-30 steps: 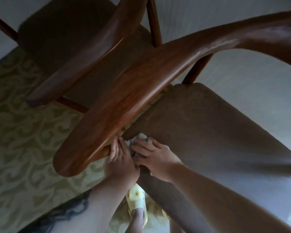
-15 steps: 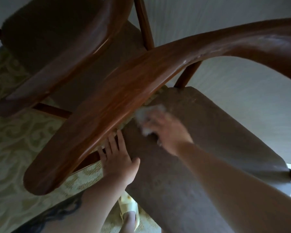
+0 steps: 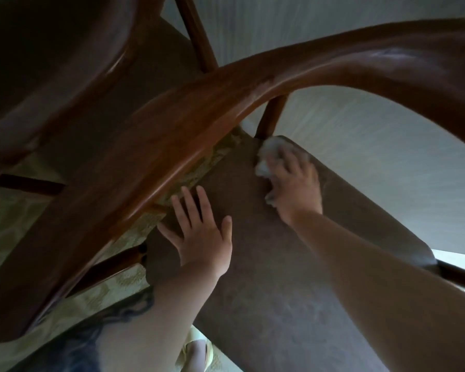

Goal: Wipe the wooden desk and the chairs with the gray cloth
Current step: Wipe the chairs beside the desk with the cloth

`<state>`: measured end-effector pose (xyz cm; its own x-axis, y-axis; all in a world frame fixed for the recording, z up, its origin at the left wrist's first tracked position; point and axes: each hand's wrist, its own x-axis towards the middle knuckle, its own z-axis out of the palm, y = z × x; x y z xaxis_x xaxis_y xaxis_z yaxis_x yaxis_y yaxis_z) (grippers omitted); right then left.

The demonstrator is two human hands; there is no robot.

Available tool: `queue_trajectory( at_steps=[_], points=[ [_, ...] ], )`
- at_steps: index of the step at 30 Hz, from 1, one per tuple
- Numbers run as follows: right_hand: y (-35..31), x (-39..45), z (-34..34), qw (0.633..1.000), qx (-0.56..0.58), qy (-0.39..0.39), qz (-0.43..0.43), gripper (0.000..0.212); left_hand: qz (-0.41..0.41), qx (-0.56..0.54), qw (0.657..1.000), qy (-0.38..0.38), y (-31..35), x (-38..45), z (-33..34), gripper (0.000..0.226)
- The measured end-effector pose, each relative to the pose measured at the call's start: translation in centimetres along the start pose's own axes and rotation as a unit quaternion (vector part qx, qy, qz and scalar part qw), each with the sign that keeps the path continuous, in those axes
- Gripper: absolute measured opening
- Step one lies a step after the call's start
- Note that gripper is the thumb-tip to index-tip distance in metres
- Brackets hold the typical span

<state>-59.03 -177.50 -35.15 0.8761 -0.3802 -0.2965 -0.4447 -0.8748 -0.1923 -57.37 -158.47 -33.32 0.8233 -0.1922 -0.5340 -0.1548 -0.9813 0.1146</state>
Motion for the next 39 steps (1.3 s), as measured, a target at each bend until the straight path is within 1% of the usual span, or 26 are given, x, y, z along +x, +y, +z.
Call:
queue_trajectory(
  at_steps=[2, 3, 4, 5, 6, 8, 9, 10, 11, 13, 15, 16, 17, 18, 21, 23, 24, 26, 28, 29, 31, 34, 35, 36, 37, 39],
  points=[
    [2.4, 0.2, -1.0, 0.976, 0.080, 0.039, 0.198, 0.080, 0.021, 0.008, 1.000, -0.005, 0.5, 0.4, -0.1, 0.073],
    [1.9, 0.1, -1.2, 0.968, 0.080, 0.051, 0.232, 0.079, 0.033, 0.016, 0.999, -0.006, 0.6, 0.5, -0.1, 0.073],
    [0.5, 0.0, -1.0, 0.972, 0.074, 0.053, 0.218, 0.078, 0.043, 0.024, 0.999, -0.008, 0.8, 0.5, 0.0, 0.074],
    [-1.5, -0.2, -0.7, 0.985, 0.071, 0.048, 0.149, 0.077, 0.047, 0.031, 0.998, -0.014, 1.0, 0.4, 0.2, 0.074],
    [-3.8, -0.9, 0.0, 0.997, 0.065, 0.036, 0.030, 0.075, 0.043, 0.036, 0.998, -0.022, 1.2, 0.2, 0.5, 0.075],
    [-7.0, -2.4, 1.1, 0.977, 0.056, -0.026, -0.206, 0.070, 0.026, 0.045, 0.998, -0.037, 1.4, -0.3, 1.4, 0.074],
    [-6.8, -2.6, 1.3, 0.965, 0.034, -0.041, -0.256, 0.073, 0.020, 0.041, 0.998, -0.030, 1.4, -0.5, 1.6, 0.073],
    [-5.3, -2.6, 1.4, 0.967, 0.018, -0.037, -0.252, 0.078, 0.021, 0.037, 0.999, -0.016, 1.3, -0.7, 1.7, 0.072],
    [-3.1, -2.7, 1.4, 0.979, 0.020, -0.017, -0.202, 0.082, 0.030, 0.036, 0.999, 0.001, 1.2, -0.9, 1.6, 0.072],
    [1.9, -3.1, 1.3, 0.995, 0.065, 0.066, -0.025, 0.082, 0.064, 0.042, 0.997, 0.009, 1.0, -0.9, 1.4, 0.070],
    [5.7, -3.7, 0.7, 0.972, 0.120, 0.114, 0.167, 0.079, 0.094, 0.048, 0.994, 0.010, 1.4, -0.6, 1.0, 0.073],
    [6.0, -4.2, 0.5, 0.958, 0.145, 0.128, 0.213, 0.079, 0.110, 0.053, 0.992, 0.017, 2.0, -0.5, 0.9, 0.075],
    [5.3, -4.8, 0.7, 0.953, 0.168, 0.137, 0.213, 0.079, 0.124, 0.059, 0.990, 0.022, 2.6, -0.4, 0.9, 0.076],
    [4.2, -6.0, 1.2, 0.960, 0.177, 0.142, 0.163, 0.080, 0.136, 0.062, 0.989, 0.018, 3.3, -0.5, 1.0, 0.077],
    [0.8, -11.5, 4.0, 0.983, 0.101, 0.083, -0.125, 0.084, 0.167, 0.080, 0.983, -0.002, 4.4, -1.5, 2.0, 0.084],
    [3.0, -12.1, 3.7, 0.975, 0.036, 0.036, -0.216, 0.093, 0.213, 0.084, 0.973, 0.015, 3.9, -2.3, 2.9, 0.079],
    [5.3, -11.2, 3.4, 0.980, 0.017, 0.040, -0.192, 0.096, 0.226, 0.075, 0.971, 0.024, 3.5, -2.6, 3.2, 0.072],
    [9.7, -9.1, 2.0, 0.997, 0.031, 0.066, -0.028, 0.095, 0.218, 0.081, 0.972, 0.028, 3.3, -2.9, 3.7, 0.065],
    [12.2, -7.1, -0.2, 0.981, 0.094, 0.068, 0.157, 0.087, 0.206, 0.089, 0.974, 0.022, 3.5, -3.1, 4.0, 0.063],
    [11.8, -6.7, -0.6, 0.969, 0.111, 0.073, 0.208, 0.084, 0.205, 0.094, 0.974, 0.028, 3.8, -3.0, 4.0, 0.062],
    [8.2, -6.9, -0.3, 0.967, 0.129, 0.093, 0.201, 0.086, 0.199, 0.090, 0.975, 0.027, 4.6, -2.8, 4.2, 0.065],
    [2.0, -10.2, 2.5, 0.989, 0.129, 0.043, -0.057, 0.084, 0.175, 0.101, 0.979, 0.018, 5.5, -2.5, 3.8, 0.074],
    [1.7, -10.8, 2.9, 0.987, 0.105, 0.025, -0.121, 0.084, 0.165, 0.113, 0.980, 0.012, 5.5, -2.3, 3.6, 0.076],
    [3.0, -10.9, 2.9, 0.986, 0.082, 0.025, -0.141, 0.087, 0.164, 0.120, 0.979, 0.010, 5.4, -2.0, 3.4, 0.077],
    [5.0, -11.0, 3.2, 0.992, 0.056, 0.047, -0.106, 0.090, 0.171, 0.122, 0.978, 0.012, 5.2, -1.8, 3.2, 0.077],
    [9.6, -12.2, 3.2, 0.985, 0.062, 0.120, 0.103, 0.092, 0.182, 0.123, 0.975, 0.021, 4.9, -1.6, 3.1, 0.076]
  ],
)
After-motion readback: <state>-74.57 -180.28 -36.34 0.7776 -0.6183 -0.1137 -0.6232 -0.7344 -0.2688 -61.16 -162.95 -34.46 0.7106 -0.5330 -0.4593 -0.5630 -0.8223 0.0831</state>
